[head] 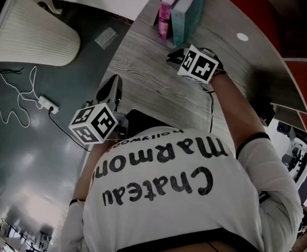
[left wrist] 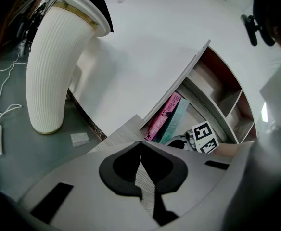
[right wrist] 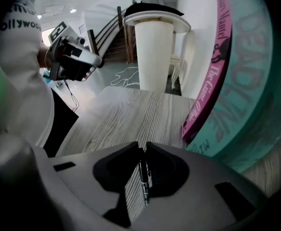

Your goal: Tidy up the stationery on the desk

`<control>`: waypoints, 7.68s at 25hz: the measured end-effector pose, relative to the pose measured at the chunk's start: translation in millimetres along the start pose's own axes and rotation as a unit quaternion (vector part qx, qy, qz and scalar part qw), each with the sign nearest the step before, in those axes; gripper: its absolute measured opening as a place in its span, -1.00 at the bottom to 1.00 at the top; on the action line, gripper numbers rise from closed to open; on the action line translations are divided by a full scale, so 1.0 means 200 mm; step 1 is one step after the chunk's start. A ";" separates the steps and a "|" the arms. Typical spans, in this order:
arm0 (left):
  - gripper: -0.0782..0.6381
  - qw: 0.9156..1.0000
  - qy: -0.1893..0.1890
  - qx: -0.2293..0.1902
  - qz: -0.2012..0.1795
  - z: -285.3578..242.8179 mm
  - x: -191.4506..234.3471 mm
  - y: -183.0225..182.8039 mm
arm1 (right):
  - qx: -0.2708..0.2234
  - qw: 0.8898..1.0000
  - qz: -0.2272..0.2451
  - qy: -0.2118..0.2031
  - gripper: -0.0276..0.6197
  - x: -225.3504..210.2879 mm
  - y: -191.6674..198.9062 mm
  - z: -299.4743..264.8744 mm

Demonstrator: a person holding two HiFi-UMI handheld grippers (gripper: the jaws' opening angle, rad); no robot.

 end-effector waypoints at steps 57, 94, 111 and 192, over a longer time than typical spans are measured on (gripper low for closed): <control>-0.74 0.938 0.266 0.137 -0.176 -0.41 -1.85 0.99 | -0.282 0.766 -0.440 0.374 -0.71 0.86 1.58 1.93; -0.74 0.985 0.089 0.031 -0.148 -0.06 -1.69 1.08 | -0.417 0.694 -0.388 0.440 -0.71 0.59 1.89 1.99; -0.74 0.986 0.080 0.035 -0.144 -0.04 -1.65 1.10 | -0.406 0.691 -0.413 0.432 -0.71 0.65 1.94 1.91; -0.74 0.986 0.104 0.039 -0.127 -0.03 -1.48 1.03 | -0.301 0.710 -0.509 0.382 -0.65 0.75 1.96 1.47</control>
Point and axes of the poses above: the fingertips, and each gripper's own axes: z backward along the fingers, x to its left, y out of its underside, the point moved 6 cm from there along z, backward along the fingers, and after that the axes turned 7 degrees about y, right-handed, at the moved point
